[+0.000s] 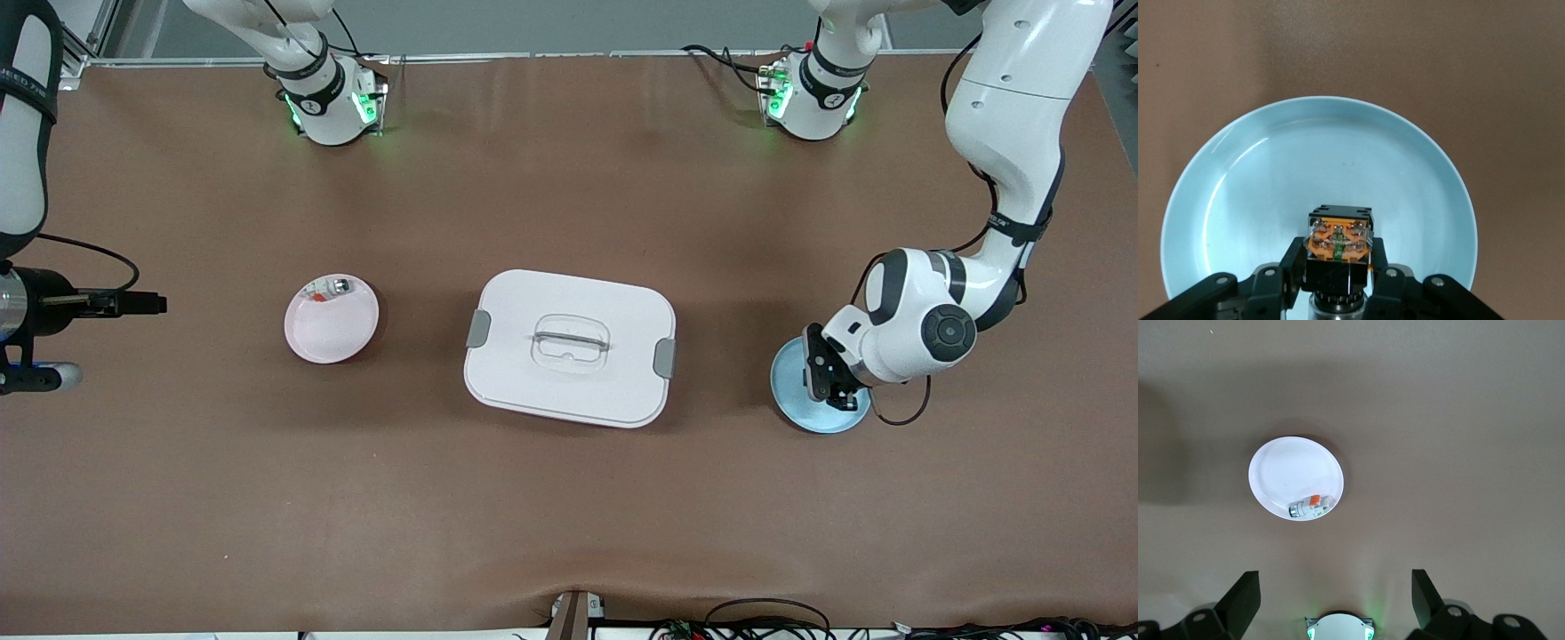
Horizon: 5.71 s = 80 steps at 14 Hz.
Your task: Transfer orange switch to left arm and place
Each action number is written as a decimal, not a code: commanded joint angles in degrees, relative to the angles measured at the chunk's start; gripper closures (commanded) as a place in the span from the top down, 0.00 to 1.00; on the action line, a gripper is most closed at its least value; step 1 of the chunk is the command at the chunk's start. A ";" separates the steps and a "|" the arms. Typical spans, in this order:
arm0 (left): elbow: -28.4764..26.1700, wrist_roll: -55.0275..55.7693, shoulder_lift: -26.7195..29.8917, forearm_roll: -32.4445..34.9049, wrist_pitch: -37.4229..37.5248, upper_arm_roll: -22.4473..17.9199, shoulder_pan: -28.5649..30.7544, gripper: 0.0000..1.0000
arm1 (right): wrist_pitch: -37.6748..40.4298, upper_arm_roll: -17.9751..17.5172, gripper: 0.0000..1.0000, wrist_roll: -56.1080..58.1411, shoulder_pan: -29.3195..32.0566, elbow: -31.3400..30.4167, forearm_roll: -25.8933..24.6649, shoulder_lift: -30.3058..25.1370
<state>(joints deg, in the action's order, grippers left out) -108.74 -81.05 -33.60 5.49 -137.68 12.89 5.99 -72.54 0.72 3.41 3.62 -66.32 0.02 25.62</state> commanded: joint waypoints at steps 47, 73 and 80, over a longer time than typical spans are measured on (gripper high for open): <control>26.30 85.02 27.89 -2.33 50.13 1.96 6.49 1.00 | -10.34 -0.54 1.00 4.23 -0.72 -18.05 1.21 -23.25; 17.17 76.75 39.75 -1.19 52.95 -7.70 -6.43 1.00 | -13.68 -0.37 1.00 4.15 0.60 -25.26 4.29 -30.10; 17.60 83.33 39.32 -5.22 53.13 -7.70 -6.17 1.00 | -13.85 -0.72 1.00 0.73 0.34 -25.26 4.03 -30.37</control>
<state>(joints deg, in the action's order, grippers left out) -90.21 0.78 4.63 2.60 -84.38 5.69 0.05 -85.48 0.63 6.36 3.60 -89.72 3.75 -2.83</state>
